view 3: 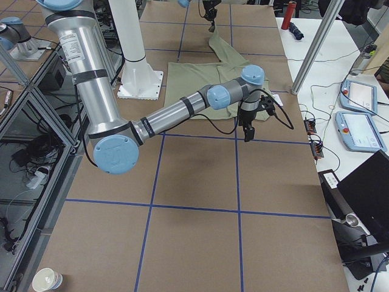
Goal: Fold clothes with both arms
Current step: 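Fold the held sleeve across the shirt body with the left gripper and release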
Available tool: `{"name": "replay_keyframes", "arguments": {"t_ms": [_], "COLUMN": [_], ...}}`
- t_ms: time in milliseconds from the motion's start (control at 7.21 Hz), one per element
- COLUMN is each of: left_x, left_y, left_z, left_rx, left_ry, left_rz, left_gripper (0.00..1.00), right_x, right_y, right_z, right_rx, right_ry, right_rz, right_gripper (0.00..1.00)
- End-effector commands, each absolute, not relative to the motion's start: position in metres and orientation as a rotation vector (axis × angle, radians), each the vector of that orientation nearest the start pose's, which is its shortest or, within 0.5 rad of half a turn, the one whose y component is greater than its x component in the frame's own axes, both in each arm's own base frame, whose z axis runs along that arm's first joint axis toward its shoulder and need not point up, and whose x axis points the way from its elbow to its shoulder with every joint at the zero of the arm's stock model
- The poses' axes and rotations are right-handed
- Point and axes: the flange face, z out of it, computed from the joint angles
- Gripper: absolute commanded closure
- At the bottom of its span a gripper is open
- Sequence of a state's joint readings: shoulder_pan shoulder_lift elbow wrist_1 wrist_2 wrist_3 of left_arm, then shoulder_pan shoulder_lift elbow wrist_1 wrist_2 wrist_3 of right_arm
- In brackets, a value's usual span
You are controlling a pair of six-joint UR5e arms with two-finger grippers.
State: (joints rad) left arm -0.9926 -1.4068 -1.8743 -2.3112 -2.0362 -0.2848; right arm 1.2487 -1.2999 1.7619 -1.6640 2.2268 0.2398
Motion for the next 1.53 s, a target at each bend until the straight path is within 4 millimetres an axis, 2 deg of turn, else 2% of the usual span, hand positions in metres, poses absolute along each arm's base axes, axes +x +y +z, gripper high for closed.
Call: {"name": "replay_keyframes", "arguments": {"t_ms": [0,277,555,694,832,1110,1249,1387], "left_x": [0.200,0.251,0.357,0.414,0.471,0.547,0.576,0.596], "left_y": [-0.496,-0.554,-0.579,-0.590,-0.589,-0.533,-0.504,-0.490], "left_z": [0.370,0.237,0.157,0.108,0.063,0.049,0.040,0.049], "left_rx": [0.557,0.494,0.451,0.413,0.407,0.494,0.518,0.512], "left_ry": [0.782,0.825,0.838,0.865,0.869,0.980,1.051,1.063], "left_rz": [0.348,0.222,0.110,0.052,0.016,0.119,0.171,0.202], "left_gripper": [1.00,1.00,1.00,1.00,1.00,1.00,1.00,1.00], "right_x": [-0.083,-0.083,-0.083,-0.082,-0.082,-0.082,-0.082,-0.080], "right_y": [-0.574,-0.575,-0.575,-0.575,-0.575,-0.575,-0.575,-0.574], "right_z": [0.453,0.451,0.452,0.452,0.452,0.451,0.451,0.452], "right_rx": [0.152,0.156,0.154,0.155,0.154,0.154,0.154,0.153], "right_ry": [-0.706,-0.705,-0.705,-0.704,-0.702,-0.703,-0.703,-0.702], "right_rz": [-0.230,-0.230,-0.228,-0.228,-0.225,-0.221,-0.221,-0.217], "right_gripper": [0.00,0.00,0.00,0.00,0.00,0.00,0.00,0.00]}}
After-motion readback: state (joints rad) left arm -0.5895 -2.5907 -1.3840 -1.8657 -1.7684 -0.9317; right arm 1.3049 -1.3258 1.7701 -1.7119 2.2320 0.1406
